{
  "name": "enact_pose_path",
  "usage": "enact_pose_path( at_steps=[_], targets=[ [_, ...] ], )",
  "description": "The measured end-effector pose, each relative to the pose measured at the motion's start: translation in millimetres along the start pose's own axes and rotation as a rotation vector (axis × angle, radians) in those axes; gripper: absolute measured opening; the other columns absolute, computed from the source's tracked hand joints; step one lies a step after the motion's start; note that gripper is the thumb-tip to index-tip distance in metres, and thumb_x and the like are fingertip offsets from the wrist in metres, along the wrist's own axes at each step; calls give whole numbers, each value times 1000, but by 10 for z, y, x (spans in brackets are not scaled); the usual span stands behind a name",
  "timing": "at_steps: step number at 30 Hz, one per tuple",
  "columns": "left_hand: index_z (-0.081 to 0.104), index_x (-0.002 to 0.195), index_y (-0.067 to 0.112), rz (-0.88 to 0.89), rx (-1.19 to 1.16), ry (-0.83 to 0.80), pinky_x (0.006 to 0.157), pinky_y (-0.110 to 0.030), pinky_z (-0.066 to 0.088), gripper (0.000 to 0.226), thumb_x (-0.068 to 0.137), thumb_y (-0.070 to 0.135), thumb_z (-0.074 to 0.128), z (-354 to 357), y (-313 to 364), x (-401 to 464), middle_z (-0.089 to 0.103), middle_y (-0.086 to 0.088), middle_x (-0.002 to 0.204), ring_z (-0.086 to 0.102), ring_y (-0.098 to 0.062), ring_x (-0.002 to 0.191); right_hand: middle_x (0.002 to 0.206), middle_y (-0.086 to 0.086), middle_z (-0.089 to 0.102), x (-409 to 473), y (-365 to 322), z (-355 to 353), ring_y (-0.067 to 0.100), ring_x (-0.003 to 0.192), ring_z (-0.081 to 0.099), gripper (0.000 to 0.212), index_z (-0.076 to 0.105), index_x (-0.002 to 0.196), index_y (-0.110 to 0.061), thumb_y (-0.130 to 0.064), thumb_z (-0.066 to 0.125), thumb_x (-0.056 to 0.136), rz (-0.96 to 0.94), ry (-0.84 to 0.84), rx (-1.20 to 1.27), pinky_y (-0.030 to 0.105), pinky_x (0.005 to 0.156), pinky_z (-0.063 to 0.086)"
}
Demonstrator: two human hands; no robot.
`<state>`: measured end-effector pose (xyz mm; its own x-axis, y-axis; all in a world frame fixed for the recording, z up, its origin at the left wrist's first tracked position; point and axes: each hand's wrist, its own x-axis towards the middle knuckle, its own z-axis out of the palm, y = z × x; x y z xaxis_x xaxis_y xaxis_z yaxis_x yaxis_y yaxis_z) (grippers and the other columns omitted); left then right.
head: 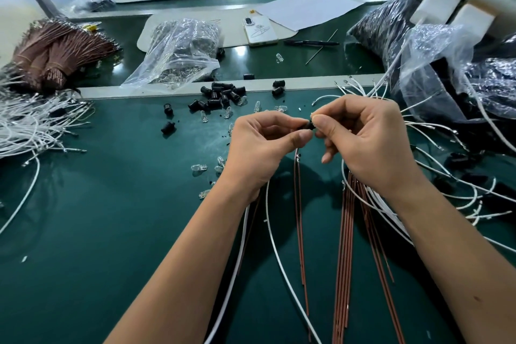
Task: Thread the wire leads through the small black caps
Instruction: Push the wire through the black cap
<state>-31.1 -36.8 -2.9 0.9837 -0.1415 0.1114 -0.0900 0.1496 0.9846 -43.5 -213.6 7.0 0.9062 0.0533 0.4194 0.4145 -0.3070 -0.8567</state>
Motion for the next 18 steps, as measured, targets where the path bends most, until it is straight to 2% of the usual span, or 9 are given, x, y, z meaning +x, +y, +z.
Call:
enact_pose_path(
  at_steps=[5, 7, 10, 12, 15, 18],
  targets=[
    [75, 88, 1, -3, -12, -42, 69, -20, 52, 14, 77, -5, 80, -11, 9, -4, 77, -11, 83, 69, -12, 73, 67, 8, 67, 40, -1, -71, 20, 52, 61, 7, 74, 89, -4, -2, 71, 95, 108, -64, 140, 29, 48, 56],
    [75, 87, 2, 19, 23, -33, 70, -22, 54, 13, 77, -5, 81, -5, 7, -1, 77, -13, 85, 69, -14, 75, 66, 7, 68, 34, 6, -73, 20, 51, 62, 7, 75, 89, -4, -3, 72, 95, 94, -56, 98, 31, 48, 57],
    [75, 85, 2, 53, 77, -26, 83, -36, 60, 14, 76, -5, 82, -3, 14, 1, 76, -19, 90, 72, -26, 83, 67, 6, 69, -2, -5, 5, 23, 49, 66, 7, 75, 88, -6, -5, 73, 95, 44, 5, 24, 36, 48, 59],
    [75, 84, 4, 57, 54, -30, 87, -42, 60, 14, 76, -4, 83, -14, 27, 0, 76, -21, 91, 74, -35, 89, 68, 8, 69, -3, -12, 25, 21, 51, 66, 6, 75, 89, -4, -3, 73, 95, 52, 18, 79, 32, 48, 59],
    [76, 83, 8, 55, 12, -38, 82, -33, 59, 16, 76, -4, 83, -22, 37, -10, 77, -15, 89, 75, -25, 86, 68, 9, 68, 21, -20, -21, 19, 53, 63, 5, 74, 92, -1, -1, 71, 95, 86, -33, 183, 29, 50, 58],
    [75, 83, 6, 73, 34, -32, 83, -36, 60, 16, 75, -6, 83, -18, 27, -16, 77, -14, 88, 74, -25, 84, 69, 12, 68, 16, -19, -20, 20, 53, 63, 5, 74, 91, -1, -1, 71, 95, 82, -59, 167, 29, 49, 58]
  ],
)
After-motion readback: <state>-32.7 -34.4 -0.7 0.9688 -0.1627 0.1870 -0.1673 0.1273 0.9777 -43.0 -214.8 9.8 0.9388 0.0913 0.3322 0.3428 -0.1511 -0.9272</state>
